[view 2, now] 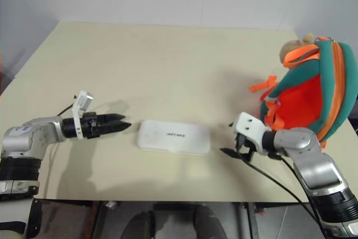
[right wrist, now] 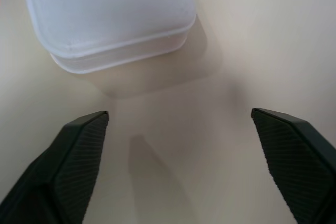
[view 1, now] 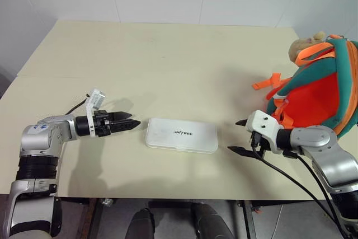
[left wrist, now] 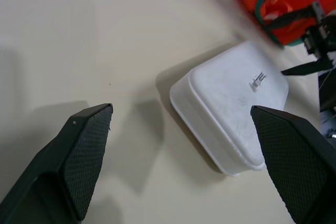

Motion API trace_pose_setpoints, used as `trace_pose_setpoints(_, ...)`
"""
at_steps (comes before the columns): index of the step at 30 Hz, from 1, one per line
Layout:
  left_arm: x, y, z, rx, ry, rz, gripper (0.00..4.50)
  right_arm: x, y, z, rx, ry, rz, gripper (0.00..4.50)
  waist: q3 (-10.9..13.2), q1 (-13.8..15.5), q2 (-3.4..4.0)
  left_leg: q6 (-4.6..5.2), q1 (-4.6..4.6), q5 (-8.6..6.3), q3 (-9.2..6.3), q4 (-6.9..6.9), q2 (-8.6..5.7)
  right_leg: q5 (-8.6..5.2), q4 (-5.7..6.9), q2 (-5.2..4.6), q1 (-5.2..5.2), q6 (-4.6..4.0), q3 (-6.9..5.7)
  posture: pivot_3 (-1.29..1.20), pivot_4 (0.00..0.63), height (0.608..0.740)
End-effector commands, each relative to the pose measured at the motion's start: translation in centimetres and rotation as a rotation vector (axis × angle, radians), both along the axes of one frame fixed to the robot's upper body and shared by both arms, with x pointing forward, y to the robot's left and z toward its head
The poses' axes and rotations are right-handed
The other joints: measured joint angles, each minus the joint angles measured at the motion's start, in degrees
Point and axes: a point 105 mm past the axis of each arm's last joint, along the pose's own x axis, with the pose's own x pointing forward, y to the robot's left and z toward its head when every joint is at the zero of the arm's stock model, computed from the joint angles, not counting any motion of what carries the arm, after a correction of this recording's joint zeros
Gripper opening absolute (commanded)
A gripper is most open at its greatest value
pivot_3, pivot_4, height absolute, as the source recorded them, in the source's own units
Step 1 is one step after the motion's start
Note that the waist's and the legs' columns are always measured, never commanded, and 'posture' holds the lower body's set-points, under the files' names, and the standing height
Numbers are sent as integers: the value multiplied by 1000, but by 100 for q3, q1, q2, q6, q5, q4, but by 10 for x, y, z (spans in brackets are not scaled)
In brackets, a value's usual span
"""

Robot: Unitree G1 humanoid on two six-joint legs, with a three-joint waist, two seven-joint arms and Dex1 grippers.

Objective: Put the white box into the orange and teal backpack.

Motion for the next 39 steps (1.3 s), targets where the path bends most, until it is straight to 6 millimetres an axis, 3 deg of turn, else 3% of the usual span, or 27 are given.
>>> trace_pose_setpoints(1,5,5,10,-36,-17,48,4500,2,1,12,-9,-80,-4,4464,0,0,0,0,0,0,0,0,0,0,0,0,0,0,0,0,150,740)
trace_pose_setpoints(8,1,-4,-8,-84,226,40,4500,27,3,8,-18,-187,-94,4464,0,-14,0,0,1,0,1,3,0,1,2,0,-1,1,0,0,150,740)
trace_pose_setpoints(19,-1,-24,-26,-199,445,-30,4500,31,13,-2,-28,-189,-80,4464,0,6,1,-3,3,-2,0,0,-1,-1,2,0,2,-1,-1,0,150,740)
trace_pose_setpoints(27,-9,-41,-45,-156,527,-101,4500,35,23,4,-8,-217,-59,4464,-2,19,4,-4,10,-1,0,2,-2,0,5,0,8,0,-1,0,150,740)
trace_pose_setpoints(39,0,-63,-43,-184,552,-165,4500,38,25,5,-2,-224,-51,4464,-3,33,6,-3,10,-1,-2,11,-5,3,4,-1,16,5,-1,0,150,740)
